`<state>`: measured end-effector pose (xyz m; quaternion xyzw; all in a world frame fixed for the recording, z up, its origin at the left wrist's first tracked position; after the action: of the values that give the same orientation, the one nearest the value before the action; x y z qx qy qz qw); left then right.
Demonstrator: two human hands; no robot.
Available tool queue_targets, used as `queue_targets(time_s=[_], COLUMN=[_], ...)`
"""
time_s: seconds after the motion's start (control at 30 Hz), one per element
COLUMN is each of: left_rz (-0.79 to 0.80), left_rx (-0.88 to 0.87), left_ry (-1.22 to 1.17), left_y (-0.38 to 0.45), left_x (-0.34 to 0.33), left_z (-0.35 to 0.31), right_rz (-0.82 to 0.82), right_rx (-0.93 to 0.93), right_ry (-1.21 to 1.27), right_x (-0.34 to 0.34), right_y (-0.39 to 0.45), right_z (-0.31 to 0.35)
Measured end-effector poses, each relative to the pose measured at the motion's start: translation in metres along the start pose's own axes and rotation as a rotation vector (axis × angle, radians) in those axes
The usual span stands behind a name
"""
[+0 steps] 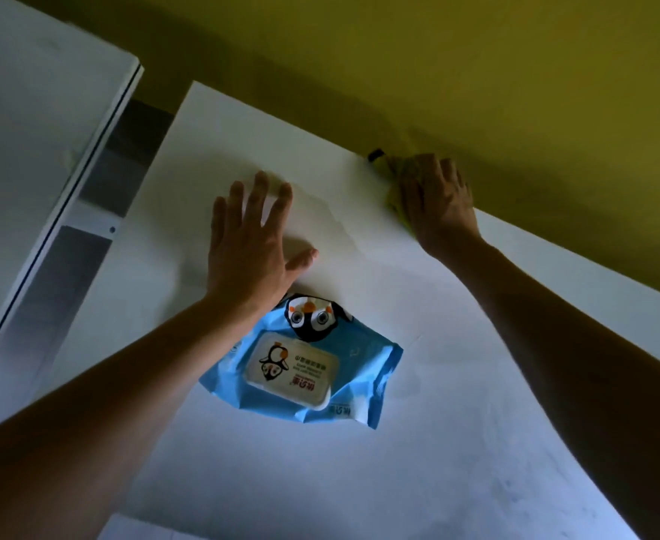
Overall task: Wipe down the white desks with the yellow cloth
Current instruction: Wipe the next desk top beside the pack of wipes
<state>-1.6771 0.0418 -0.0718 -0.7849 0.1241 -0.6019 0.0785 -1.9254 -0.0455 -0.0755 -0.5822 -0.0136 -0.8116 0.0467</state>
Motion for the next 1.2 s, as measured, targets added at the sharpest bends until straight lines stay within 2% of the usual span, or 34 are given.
queue_targets(time_s=[0.17,0.27,0.4,0.57,0.67,0.8,0.9,1.0,1.1,1.2], left_rz=[0.031,0.026,0.011,0.142,0.179,0.225,0.261,0.237,0.232,0.260], left_rx=[0.018,0.037,0.109,0.145,0.154,0.180,0.184,0.066,0.041,0.068], left_ry=[0.029,0.082,0.112,0.117,0.125,0.155,0.136,0.135,0.163,0.186], left_y=[0.001,0.000,0.000,0.004,0.004,0.008,0.009,0.008,-0.002,-0.016], left_x=[0.000,0.002,0.003,-0.010,-0.012,-0.007,-0.003,-0.002,-0.011,-0.032], left_z=[-0.002,-0.005,-0.019,-0.028,-0.030,-0.039,-0.049,-0.083,-0.129,-0.165], right_rz=[0.020,0.005,-0.020,-0.022,-0.014,-0.033,0.012,0.024,0.033,-0.001], right_rx=[0.050,0.111,0.089,-0.029,-0.046,-0.107,-0.032,0.059,0.099,0.055], right_ry=[-0.009,0.032,0.084,0.032,0.038,0.001,-0.003,0.039,0.084,0.083], right_x=[-0.035,-0.037,-0.026,0.021,0.038,0.025,-0.001,-0.011,-0.010,0.002], right_y=[0.042,0.050,0.027,-0.034,-0.055,-0.039,-0.010,0.010,0.010,-0.011], right_z=[0.091,0.115,0.066,-0.067,-0.106,-0.076,-0.010,0.038,0.028,-0.020])
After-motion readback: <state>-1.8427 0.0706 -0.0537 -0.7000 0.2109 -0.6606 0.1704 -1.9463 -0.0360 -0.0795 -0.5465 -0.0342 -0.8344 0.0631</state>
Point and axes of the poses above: each hand's wrist, its own y-axis towards the middle knuckle, its own x-axis out of the back of the hand, z = x × y, the point moved 8 cm from there along y, towards the middle knuckle, and after that the axes turned 1 degree about -y, right-handed, at the moved point
